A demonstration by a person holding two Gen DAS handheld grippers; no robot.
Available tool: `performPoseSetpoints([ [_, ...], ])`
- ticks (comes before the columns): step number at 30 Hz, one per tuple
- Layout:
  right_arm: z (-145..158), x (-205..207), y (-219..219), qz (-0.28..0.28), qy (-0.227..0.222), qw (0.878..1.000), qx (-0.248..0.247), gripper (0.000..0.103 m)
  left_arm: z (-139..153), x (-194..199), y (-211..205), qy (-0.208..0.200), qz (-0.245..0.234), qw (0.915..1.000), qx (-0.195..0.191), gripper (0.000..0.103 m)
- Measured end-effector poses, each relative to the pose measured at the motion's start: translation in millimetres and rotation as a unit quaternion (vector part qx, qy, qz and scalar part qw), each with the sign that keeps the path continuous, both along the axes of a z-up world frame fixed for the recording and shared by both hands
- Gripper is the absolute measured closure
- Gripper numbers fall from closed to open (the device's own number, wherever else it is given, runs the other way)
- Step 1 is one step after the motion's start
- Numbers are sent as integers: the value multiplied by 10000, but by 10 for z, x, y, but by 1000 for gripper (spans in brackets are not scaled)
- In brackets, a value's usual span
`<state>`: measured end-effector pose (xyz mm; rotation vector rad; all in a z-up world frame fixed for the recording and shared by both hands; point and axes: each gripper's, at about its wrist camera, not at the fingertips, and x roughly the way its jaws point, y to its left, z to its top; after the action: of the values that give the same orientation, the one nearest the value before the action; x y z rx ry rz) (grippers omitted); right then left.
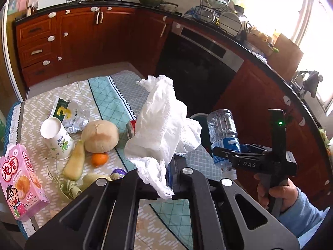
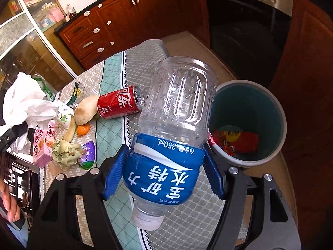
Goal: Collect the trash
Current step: 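Carry tissue and bottle over the trash bin and open both tools to drop them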
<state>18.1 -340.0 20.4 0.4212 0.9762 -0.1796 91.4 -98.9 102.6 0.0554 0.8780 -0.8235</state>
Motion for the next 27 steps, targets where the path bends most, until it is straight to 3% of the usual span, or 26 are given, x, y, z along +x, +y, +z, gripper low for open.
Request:
performPoseSetpoints([
  [8, -96, -18, -427, -290, 20, 9996, 57, 36, -70, -45, -557, -82, -442, 9986, 267, 98],
  [16, -711, 186, -1298, -724, 849, 9930, 375, 36, -535, 47, -1498, 156, -1135, 9923, 465, 98],
  [27, -1393, 224, -1737, -964, 1622, 9803, 588, 35, -1251, 182, -2529, 612, -1738, 9798, 776, 98],
])
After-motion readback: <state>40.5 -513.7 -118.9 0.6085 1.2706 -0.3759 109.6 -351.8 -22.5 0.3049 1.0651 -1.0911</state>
